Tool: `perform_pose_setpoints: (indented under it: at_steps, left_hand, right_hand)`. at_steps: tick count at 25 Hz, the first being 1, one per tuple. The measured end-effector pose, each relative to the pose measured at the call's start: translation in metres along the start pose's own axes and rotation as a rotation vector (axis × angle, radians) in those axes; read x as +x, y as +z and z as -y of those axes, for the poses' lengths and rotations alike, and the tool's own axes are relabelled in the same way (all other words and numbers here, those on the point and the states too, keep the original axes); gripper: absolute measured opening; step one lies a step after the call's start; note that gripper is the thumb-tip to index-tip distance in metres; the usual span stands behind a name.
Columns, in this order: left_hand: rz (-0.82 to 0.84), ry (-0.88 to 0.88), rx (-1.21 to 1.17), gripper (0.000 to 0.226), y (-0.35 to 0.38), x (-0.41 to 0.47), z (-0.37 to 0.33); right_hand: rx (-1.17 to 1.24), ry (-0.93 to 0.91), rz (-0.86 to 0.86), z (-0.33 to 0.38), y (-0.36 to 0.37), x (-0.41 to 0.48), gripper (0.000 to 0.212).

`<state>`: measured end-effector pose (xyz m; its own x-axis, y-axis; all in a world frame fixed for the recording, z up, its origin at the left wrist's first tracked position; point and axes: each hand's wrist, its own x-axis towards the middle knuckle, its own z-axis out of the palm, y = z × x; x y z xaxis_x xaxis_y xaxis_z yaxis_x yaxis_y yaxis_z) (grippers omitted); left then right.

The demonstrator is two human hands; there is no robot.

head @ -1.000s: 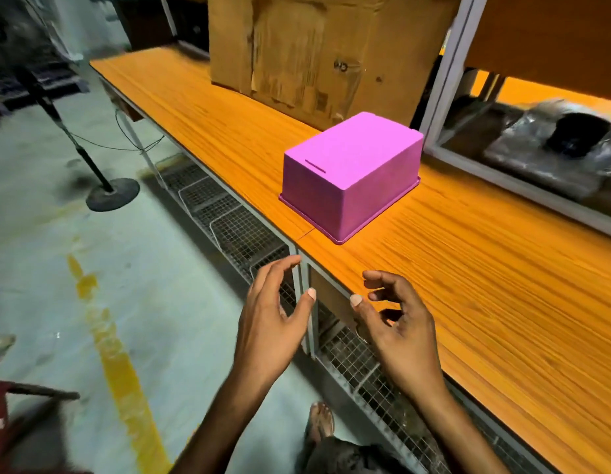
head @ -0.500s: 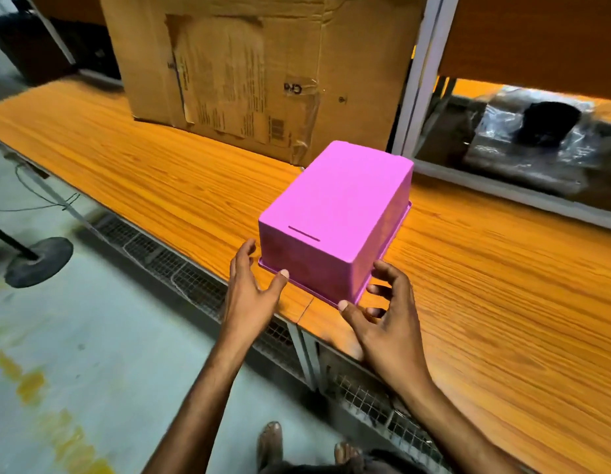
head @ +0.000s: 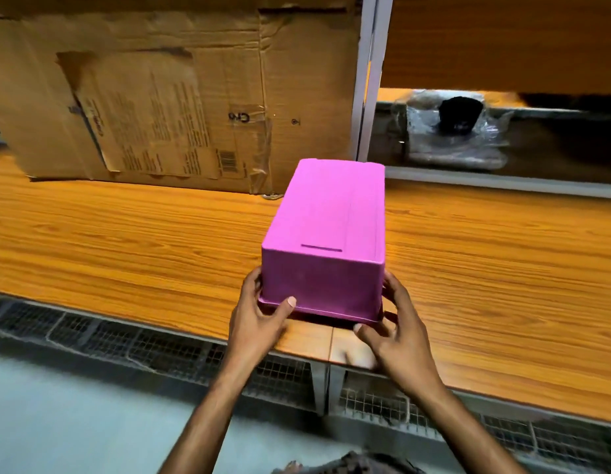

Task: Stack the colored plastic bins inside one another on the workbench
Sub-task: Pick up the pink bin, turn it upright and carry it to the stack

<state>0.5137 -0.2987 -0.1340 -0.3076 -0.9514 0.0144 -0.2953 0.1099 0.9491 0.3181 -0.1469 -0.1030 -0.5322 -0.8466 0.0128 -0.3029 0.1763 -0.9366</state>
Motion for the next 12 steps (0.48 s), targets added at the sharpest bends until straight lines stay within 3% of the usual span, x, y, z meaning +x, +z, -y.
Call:
perform_pose_setpoints:
  at_steps: [6,12]
  left_hand:
    - [-0.061,0.274,-0.169,0.066,-0.023,0.034,-0.084]
    - [-0.090,0.353,-0.303,0.054,-0.028,0.058,-0.143]
  right_hand:
    - [-0.094,-0.295,-0.096,0.062,-0.037,0.031,0.114]
    - [-0.123,-0.490,-0.348,0.098,-0.052,0.067,0.076]
